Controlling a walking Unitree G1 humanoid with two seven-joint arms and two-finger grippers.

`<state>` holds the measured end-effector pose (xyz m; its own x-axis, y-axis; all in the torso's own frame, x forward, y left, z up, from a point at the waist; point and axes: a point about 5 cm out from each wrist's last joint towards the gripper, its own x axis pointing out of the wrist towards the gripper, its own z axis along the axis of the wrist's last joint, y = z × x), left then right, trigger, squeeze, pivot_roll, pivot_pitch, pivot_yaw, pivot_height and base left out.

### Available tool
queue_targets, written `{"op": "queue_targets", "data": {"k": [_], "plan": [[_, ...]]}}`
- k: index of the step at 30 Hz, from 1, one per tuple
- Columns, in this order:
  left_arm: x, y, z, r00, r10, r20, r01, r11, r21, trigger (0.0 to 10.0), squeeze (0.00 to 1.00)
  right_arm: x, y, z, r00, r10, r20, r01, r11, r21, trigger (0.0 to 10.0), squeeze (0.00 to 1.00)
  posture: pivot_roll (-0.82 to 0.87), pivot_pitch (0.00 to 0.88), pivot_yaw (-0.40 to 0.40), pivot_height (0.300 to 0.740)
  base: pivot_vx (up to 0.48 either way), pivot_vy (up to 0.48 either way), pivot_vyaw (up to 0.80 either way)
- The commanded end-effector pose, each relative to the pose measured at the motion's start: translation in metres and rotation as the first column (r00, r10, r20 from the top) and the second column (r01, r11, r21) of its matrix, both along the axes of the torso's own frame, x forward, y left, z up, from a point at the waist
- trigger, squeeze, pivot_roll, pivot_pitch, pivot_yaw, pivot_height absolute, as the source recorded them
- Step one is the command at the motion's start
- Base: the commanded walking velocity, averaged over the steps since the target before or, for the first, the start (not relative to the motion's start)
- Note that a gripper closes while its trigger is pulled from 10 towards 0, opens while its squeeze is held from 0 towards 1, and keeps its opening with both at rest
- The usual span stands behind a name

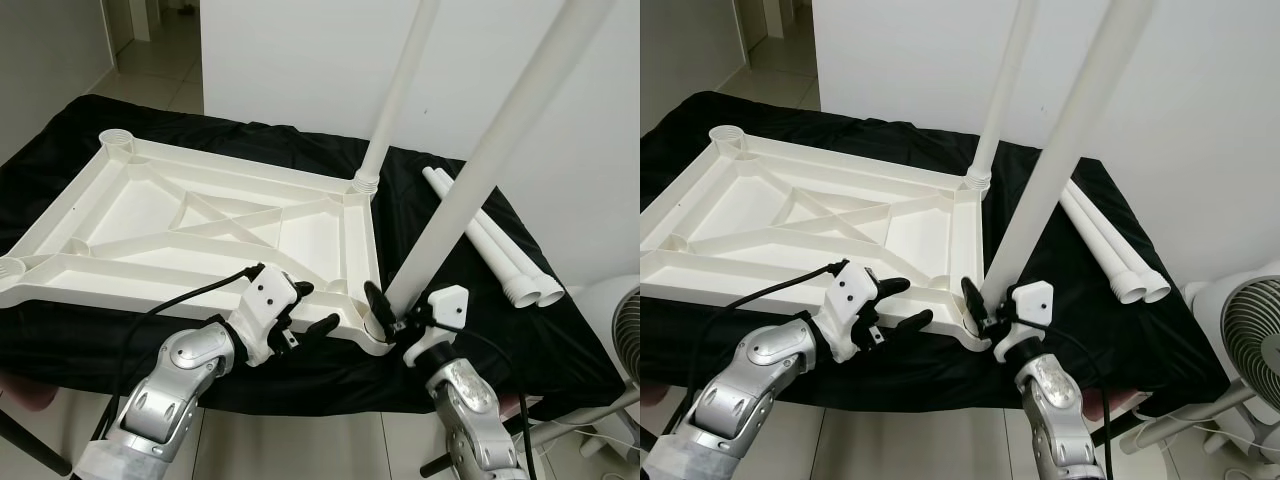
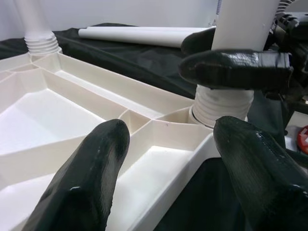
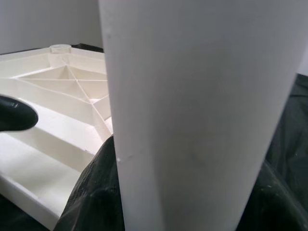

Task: Building children table

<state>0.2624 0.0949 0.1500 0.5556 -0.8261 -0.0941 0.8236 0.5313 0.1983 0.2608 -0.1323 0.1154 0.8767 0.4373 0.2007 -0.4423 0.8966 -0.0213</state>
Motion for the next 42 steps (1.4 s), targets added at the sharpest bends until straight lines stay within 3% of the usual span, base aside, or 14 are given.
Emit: {"op": "queue_targets", "data": {"k": [1, 7, 14, 19, 29, 42], "plan": [[-0.002, -0.004, 0.002, 1.000, -0.031, -0.005, 0.031, 0.999, -0.008, 10.0, 0.00, -0.004, -0.003, -0.014, 0.998, 0.011, -0.062, -0.014, 0.999, -0.040, 10.0, 0.00, 0.11, 0.057, -0.163, 0.740, 0.000, 0.000, 0.00], [-0.001, -0.005, 0.005, 0.999, -0.034, 0.001, 0.034, 0.999, -0.008, 10.0, 0.00, -0.005, -0.005, -0.019, 0.998, 0.040, -0.053, -0.046, 0.992, -0.117, 10.0, 0.00, 0.11, 0.055, -0.159, 0.740, 0.000, 0.000, 0.00], [-0.001, -0.004, 0.006, 0.999, -0.032, 0.000, 0.032, 0.999, -0.009, 10.0, 0.00, -0.004, -0.009, -0.023, 0.996, 0.045, -0.075, -0.053, 0.991, -0.119, 10.0, 0.00, 0.11, 0.056, -0.157, 0.740, 0.000, 0.000, 0.00], [-0.001, -0.004, 0.007, 0.999, -0.034, 0.006, 0.034, 0.999, -0.005, 10.0, 0.00, 0.000, -0.010, -0.026, 0.993, 0.053, -0.106, -0.062, 0.995, -0.084, 10.0, 0.00, 0.11, 0.059, -0.156, 0.740, 0.000, 0.000, 0.00], [-0.002, -0.004, 0.009, 0.999, -0.035, 0.010, 0.035, 0.999, 0.000, 10.0, 0.00, 0.005, -0.007, -0.026, 0.977, 0.095, -0.192, -0.075, 0.991, 0.106, 10.0, 0.00, 0.12, 0.065, -0.155, 0.740, 0.000, 0.000, 0.00], [-0.003, -0.003, 0.009, 0.999, -0.033, 0.009, 0.033, 0.999, 0.003, 10.0, 0.00, 0.003, -0.012, -0.030, 0.978, 0.045, -0.202, -0.014, 0.988, 0.152, 10.0, 0.00, 0.12, 0.069, -0.155, 0.740, 0.000, 0.000, 0.00]]}}
